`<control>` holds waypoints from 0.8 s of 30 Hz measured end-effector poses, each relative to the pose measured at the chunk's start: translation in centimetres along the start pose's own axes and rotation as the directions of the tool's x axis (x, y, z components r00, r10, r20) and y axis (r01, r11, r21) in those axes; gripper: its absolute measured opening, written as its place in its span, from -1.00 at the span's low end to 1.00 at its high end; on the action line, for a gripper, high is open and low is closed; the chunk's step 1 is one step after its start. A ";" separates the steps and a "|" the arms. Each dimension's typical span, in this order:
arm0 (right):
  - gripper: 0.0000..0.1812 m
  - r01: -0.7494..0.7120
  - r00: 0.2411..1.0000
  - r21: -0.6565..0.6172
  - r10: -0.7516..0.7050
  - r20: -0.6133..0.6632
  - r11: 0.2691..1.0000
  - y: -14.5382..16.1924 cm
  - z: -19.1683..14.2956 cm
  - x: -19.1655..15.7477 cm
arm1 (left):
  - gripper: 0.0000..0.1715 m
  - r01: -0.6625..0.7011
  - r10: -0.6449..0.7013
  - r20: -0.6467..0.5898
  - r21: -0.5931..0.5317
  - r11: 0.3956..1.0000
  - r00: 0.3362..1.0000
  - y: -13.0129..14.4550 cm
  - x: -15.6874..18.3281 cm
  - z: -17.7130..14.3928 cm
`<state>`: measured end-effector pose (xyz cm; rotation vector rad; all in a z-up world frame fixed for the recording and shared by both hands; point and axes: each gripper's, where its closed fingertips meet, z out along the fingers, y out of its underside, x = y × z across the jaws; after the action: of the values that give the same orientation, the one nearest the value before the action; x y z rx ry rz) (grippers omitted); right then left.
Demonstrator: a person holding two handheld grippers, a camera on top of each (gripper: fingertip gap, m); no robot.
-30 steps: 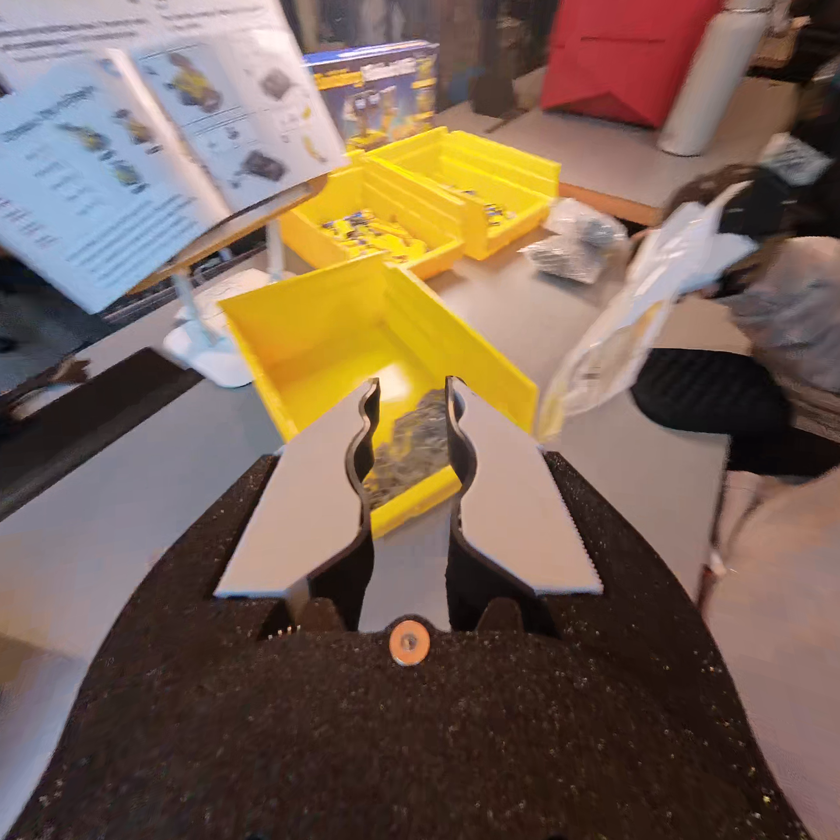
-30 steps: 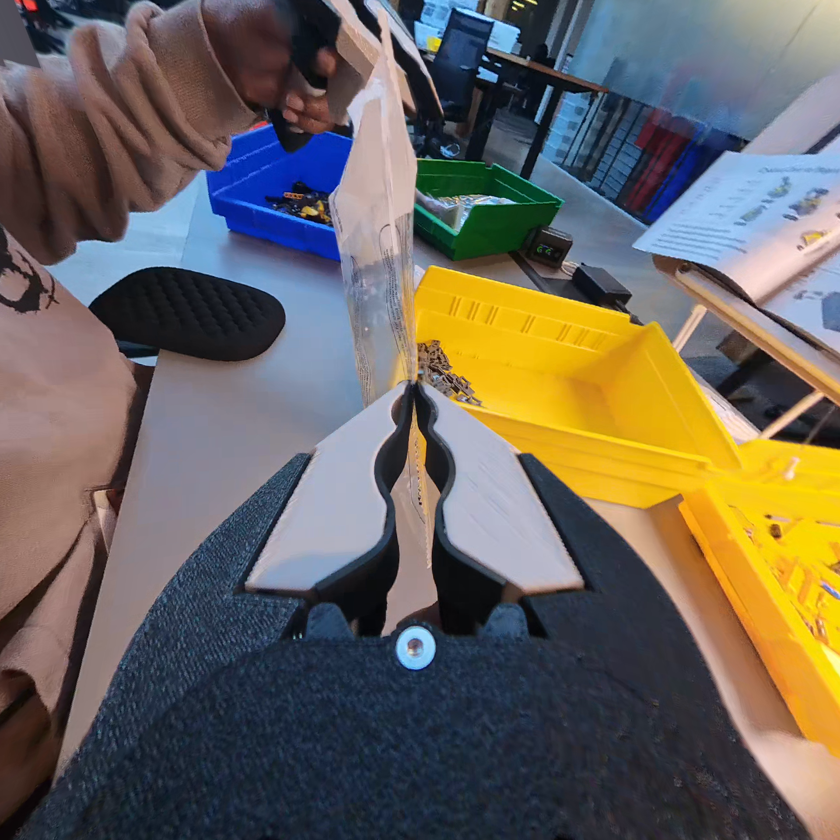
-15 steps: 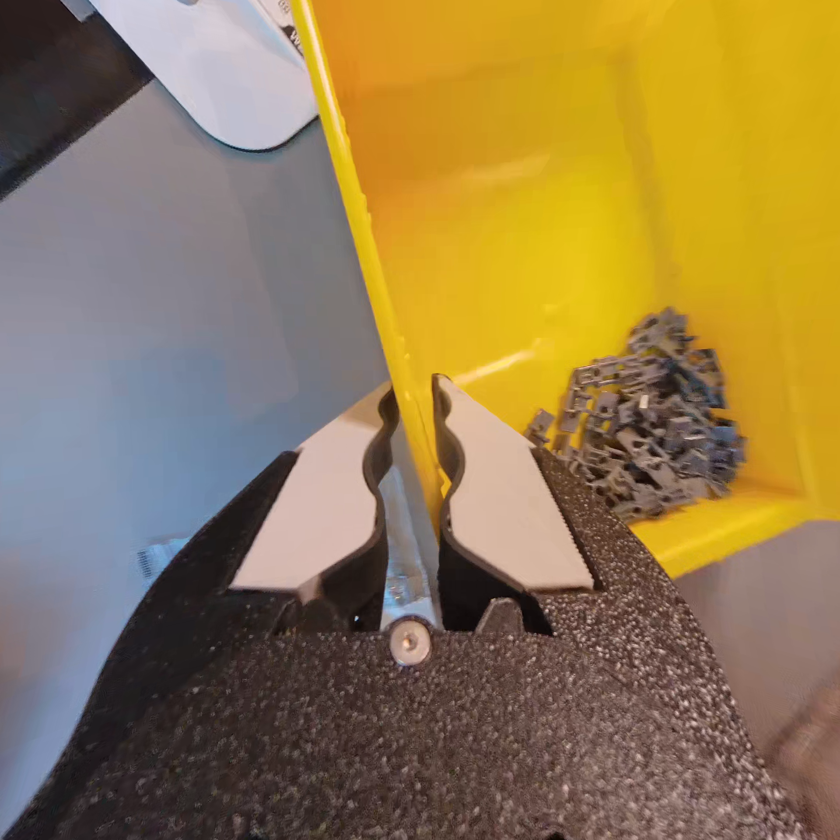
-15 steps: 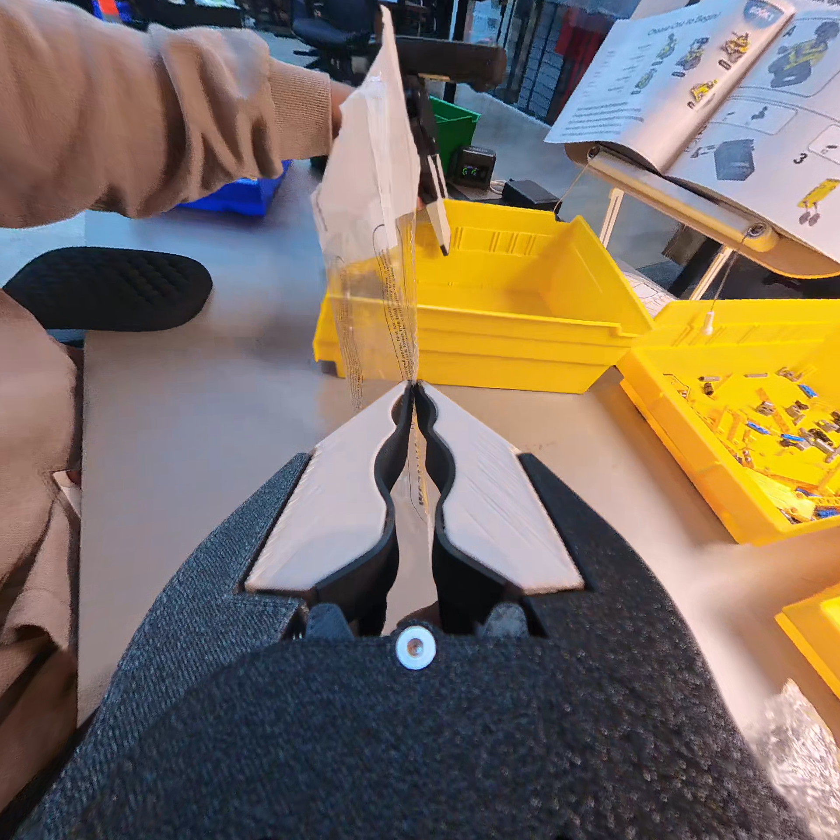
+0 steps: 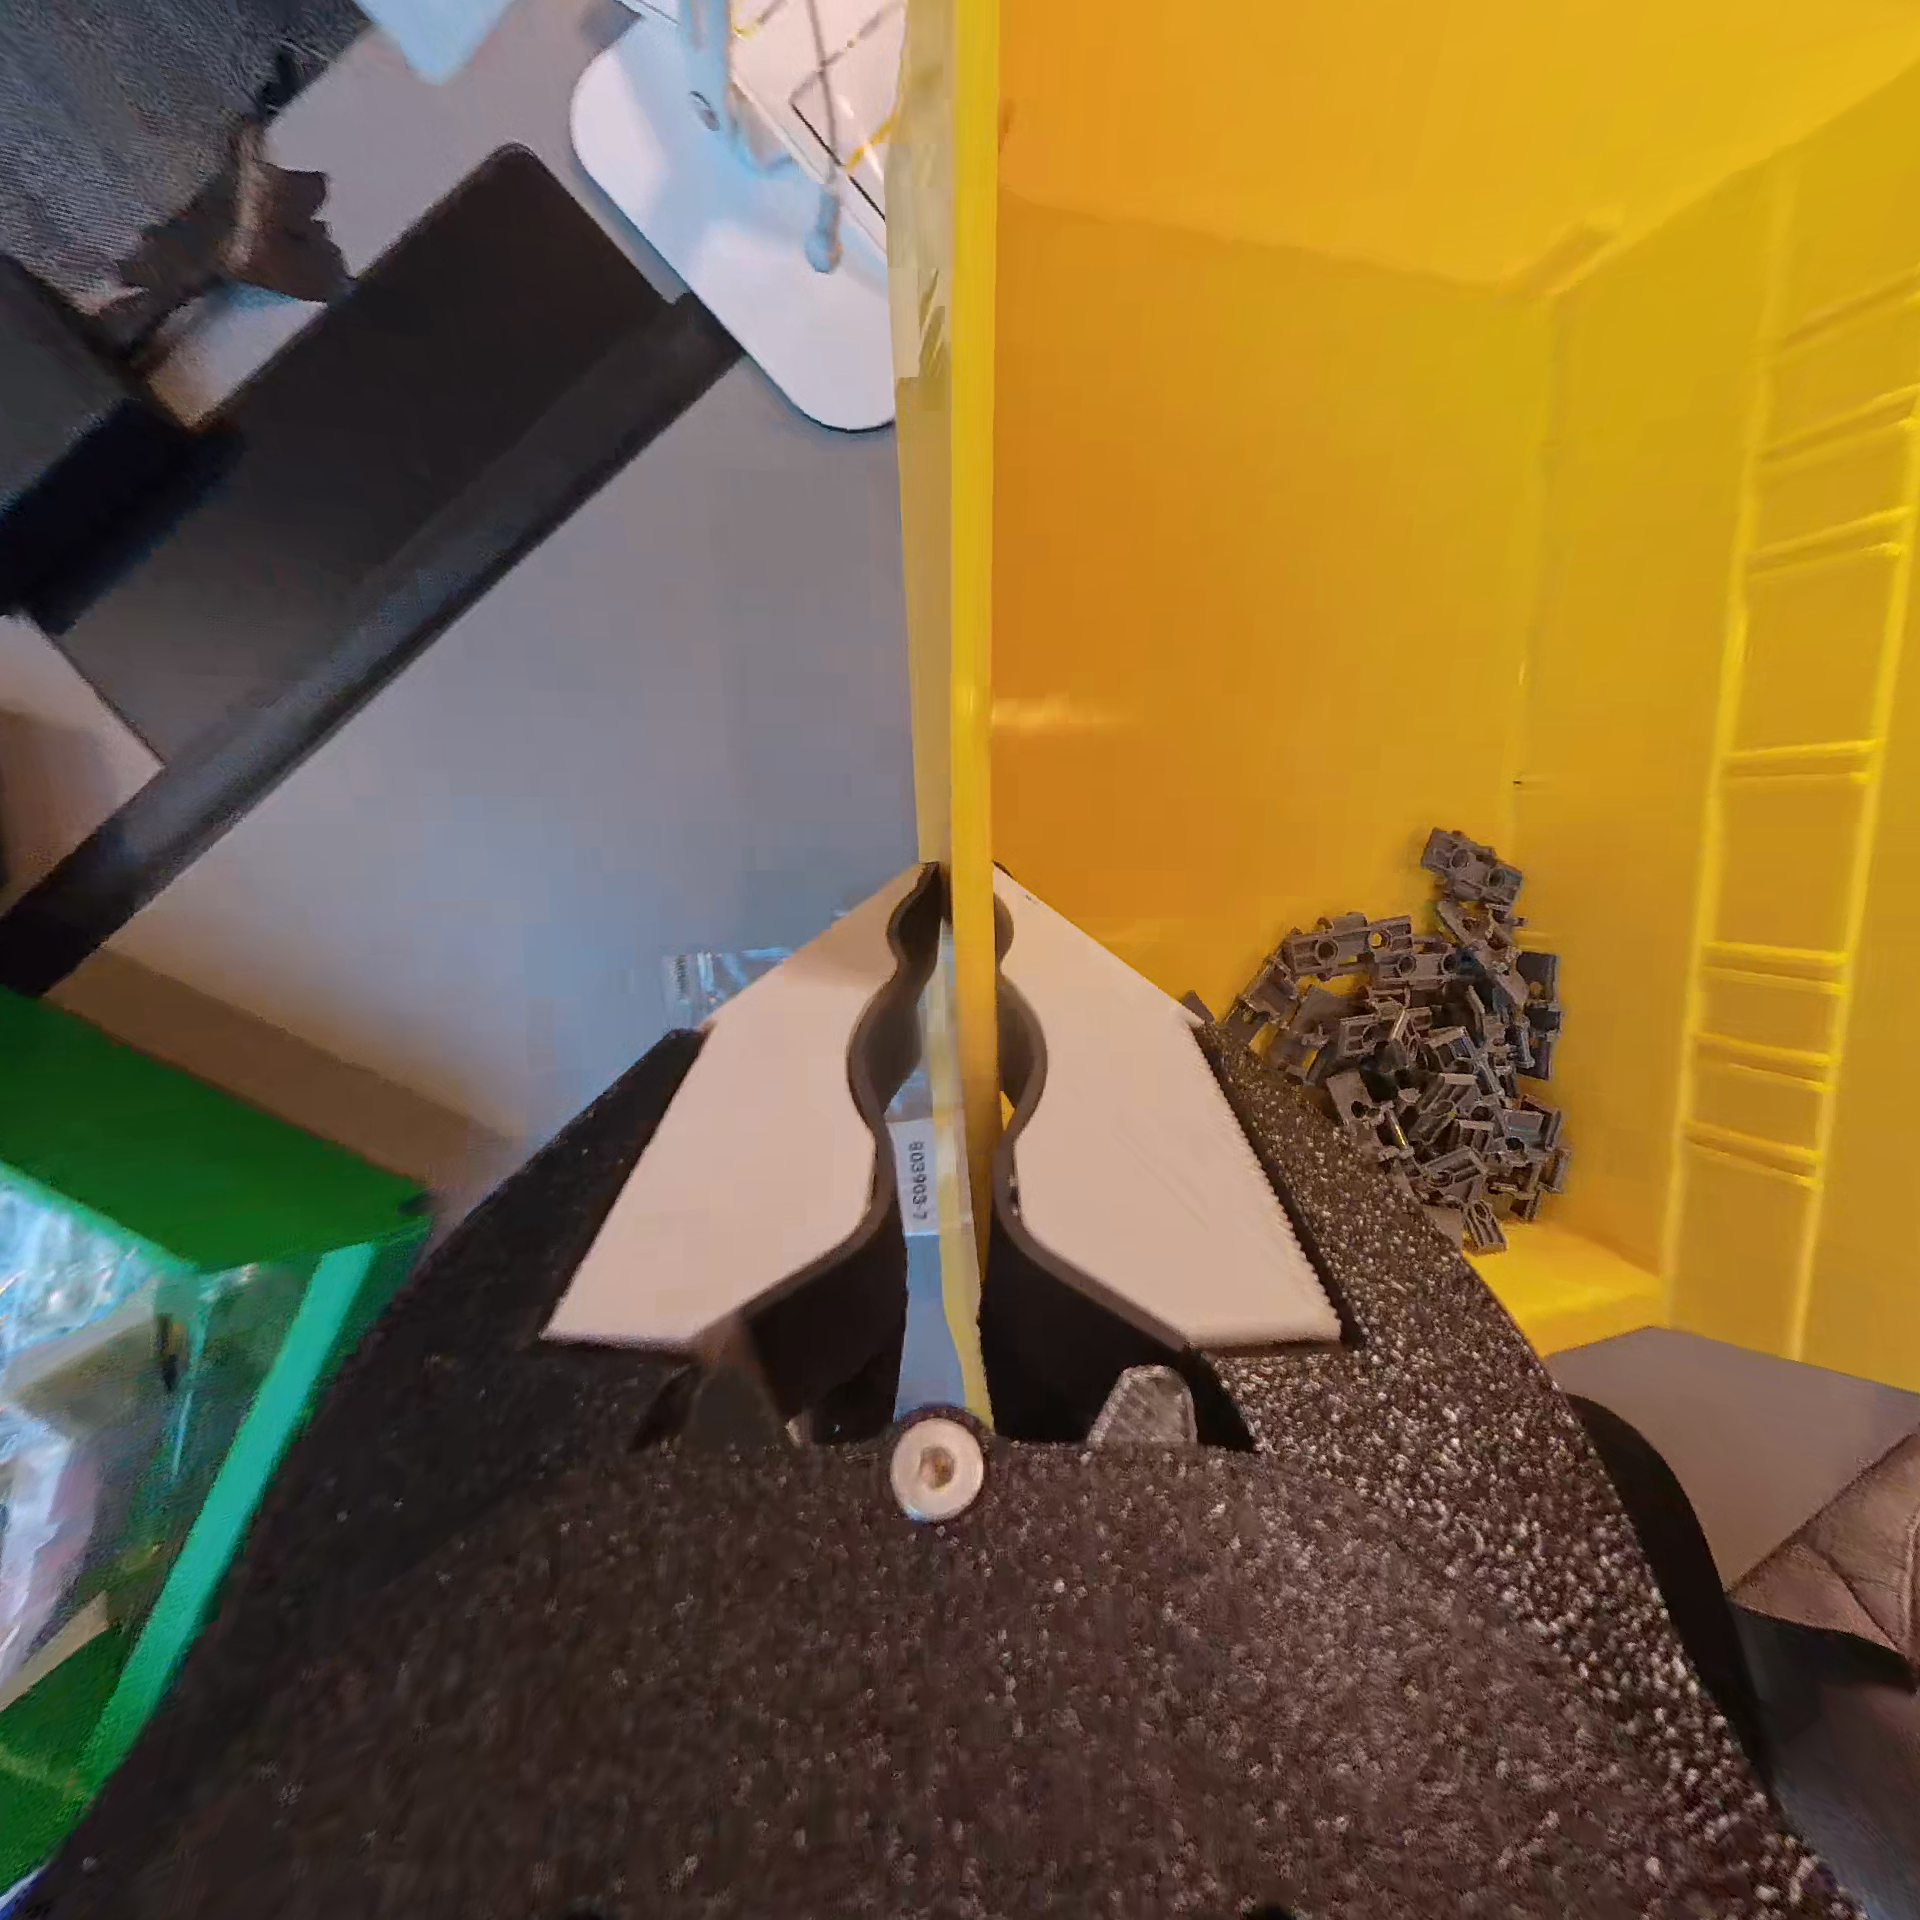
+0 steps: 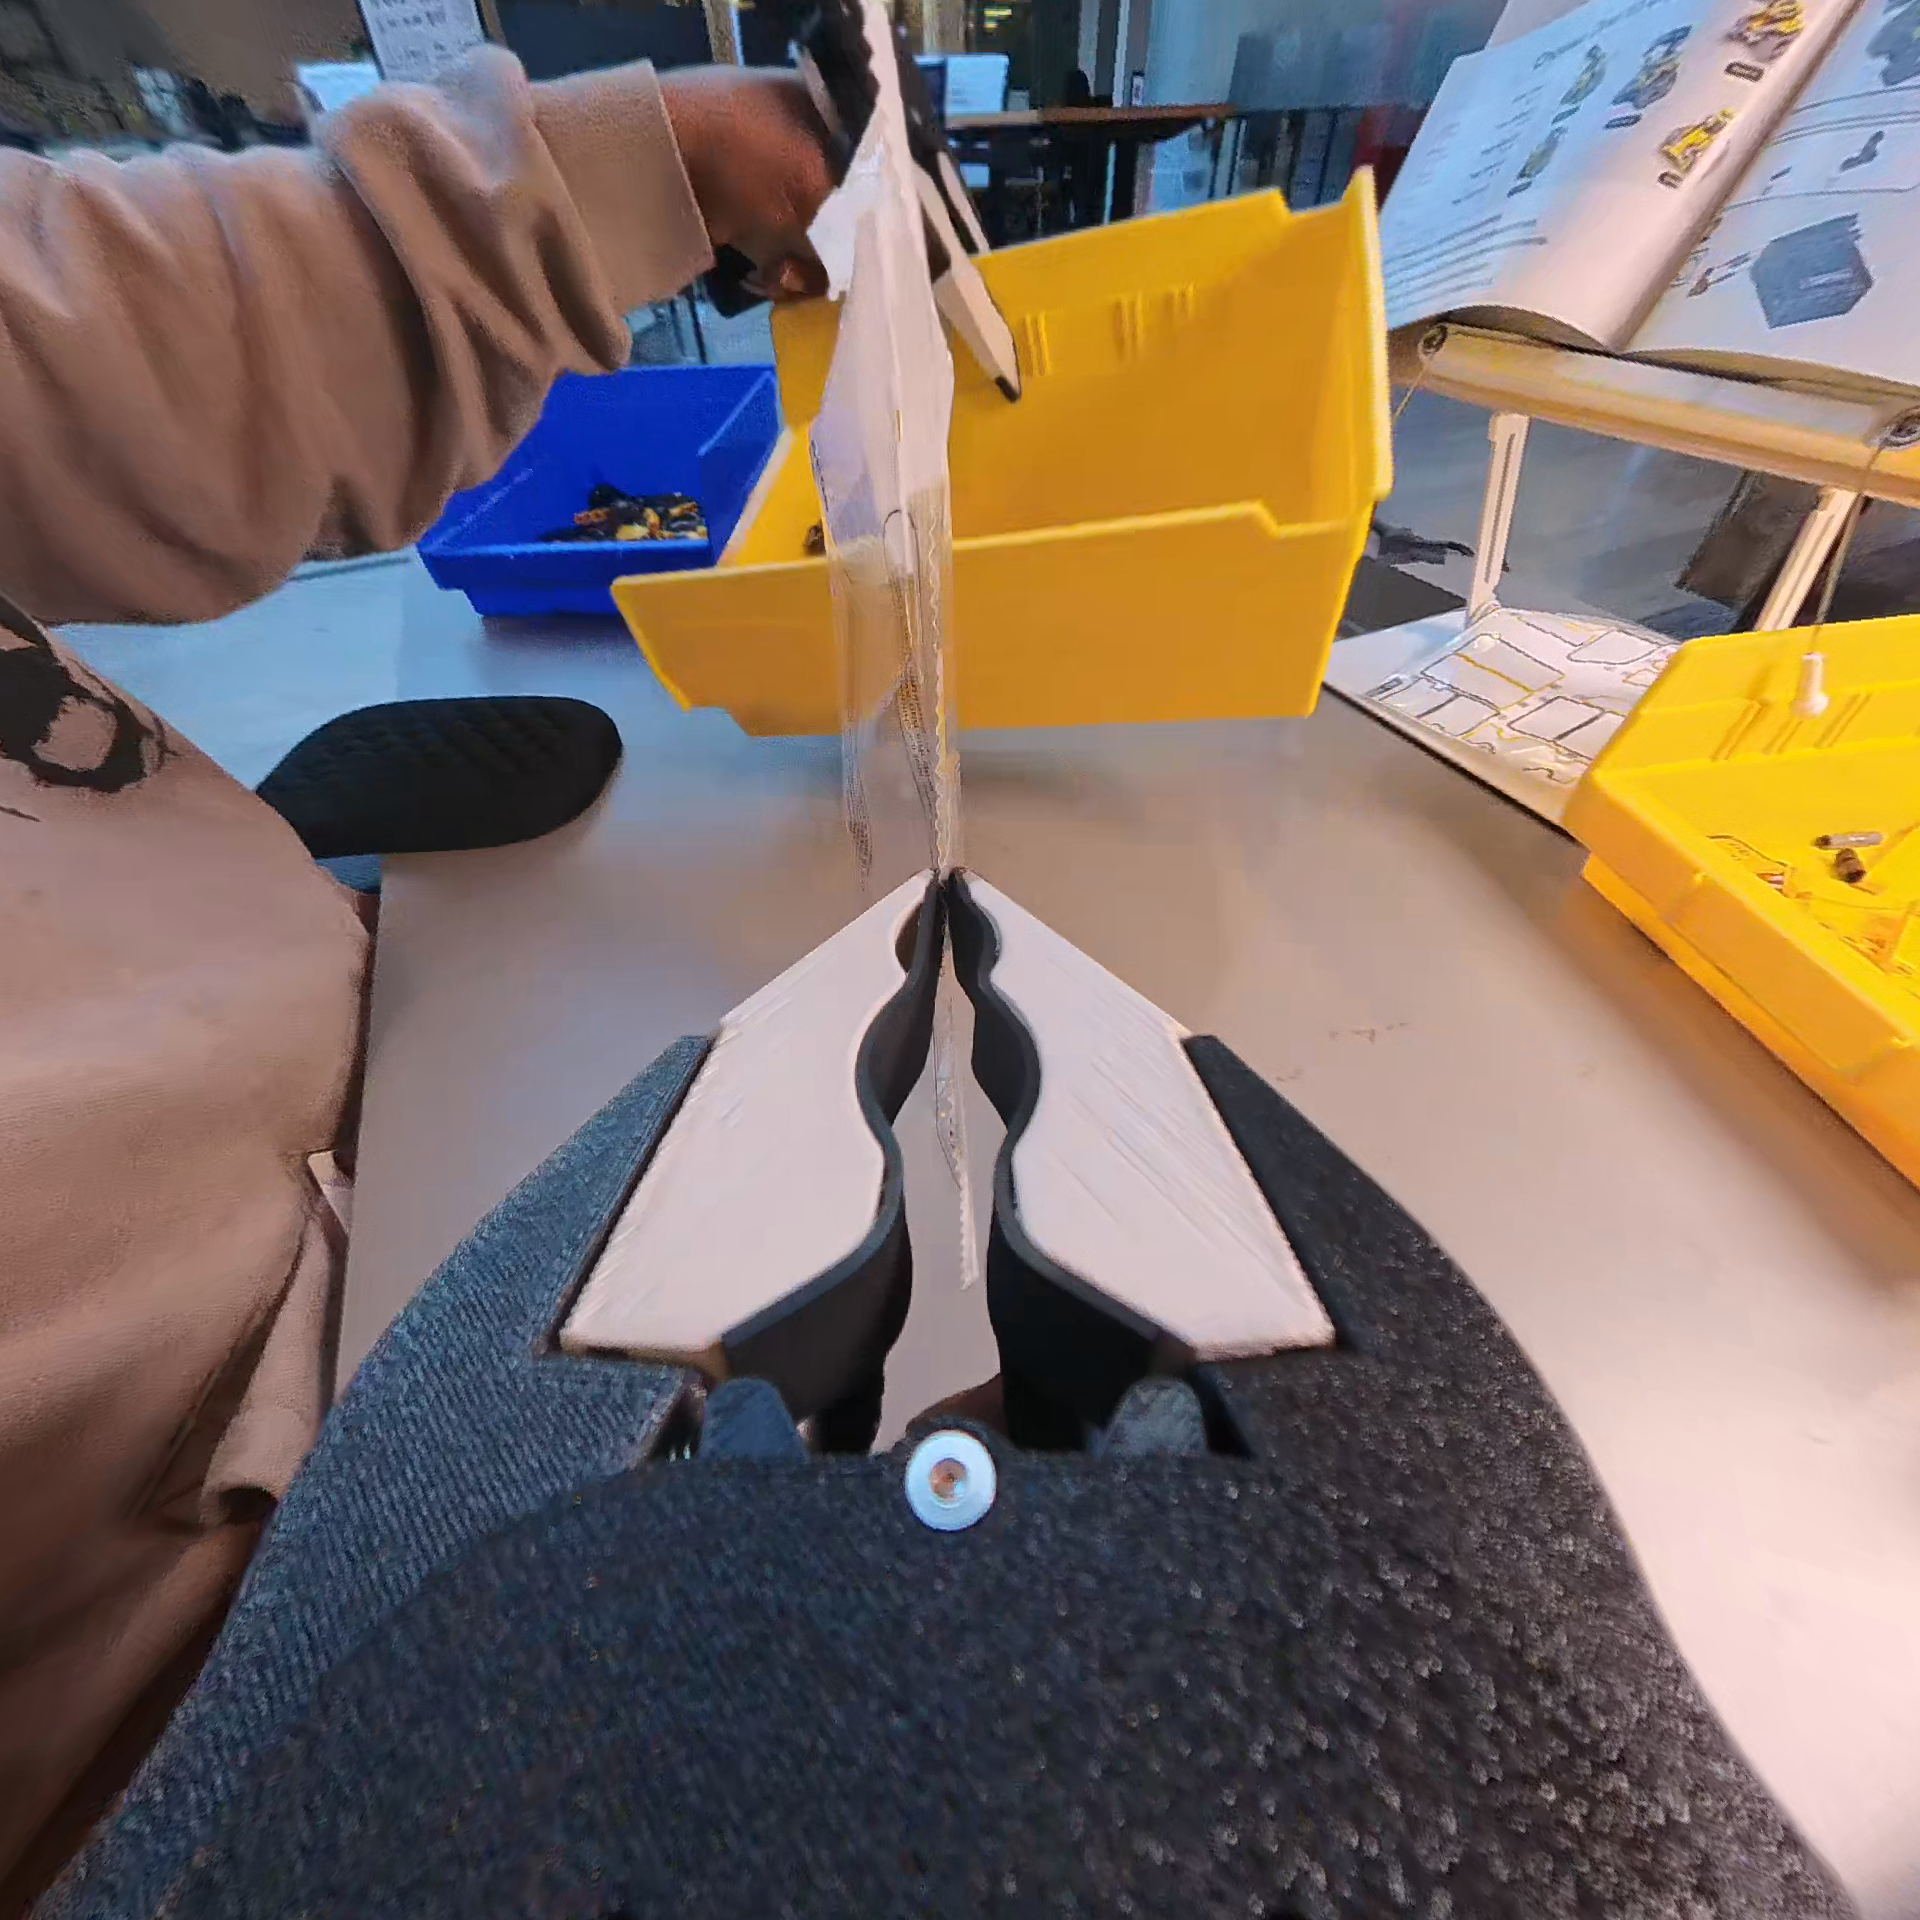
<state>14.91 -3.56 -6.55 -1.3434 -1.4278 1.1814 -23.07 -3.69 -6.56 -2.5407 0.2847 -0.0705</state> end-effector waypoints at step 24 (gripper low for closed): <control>-1.00 -0.071 0.995 0.177 0.057 0.083 0.982 -1.9 8.5 -3.5 | -0.97 0.245 -0.239 -0.074 0.474 0.846 0.968 -11.6 -0.4 -10.1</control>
<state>6.55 -7.78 -6.38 -1.2371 -1.3054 1.3842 -22.41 0.33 8.32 -2.0633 -0.0530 -0.2260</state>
